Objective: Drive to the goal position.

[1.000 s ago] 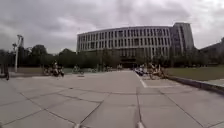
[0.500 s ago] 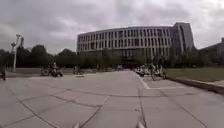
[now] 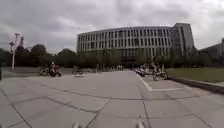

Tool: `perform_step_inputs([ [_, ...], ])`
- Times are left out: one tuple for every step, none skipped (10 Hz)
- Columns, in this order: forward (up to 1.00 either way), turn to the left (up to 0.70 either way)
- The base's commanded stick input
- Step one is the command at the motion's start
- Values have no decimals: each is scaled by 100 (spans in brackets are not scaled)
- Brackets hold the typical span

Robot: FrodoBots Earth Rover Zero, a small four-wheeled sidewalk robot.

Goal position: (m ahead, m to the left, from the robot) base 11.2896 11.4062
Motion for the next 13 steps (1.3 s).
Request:
perform_step_inputs([
  [45, 0],
  [45, 0],
  [45, 0],
  [45, 0],
  [45, 0],
  [45, 0],
  [45, 0],
  [45, 0],
  [45, 0],
  [45, 0],
  [45, 0],
  [45, 0],
  [45, 0],
])
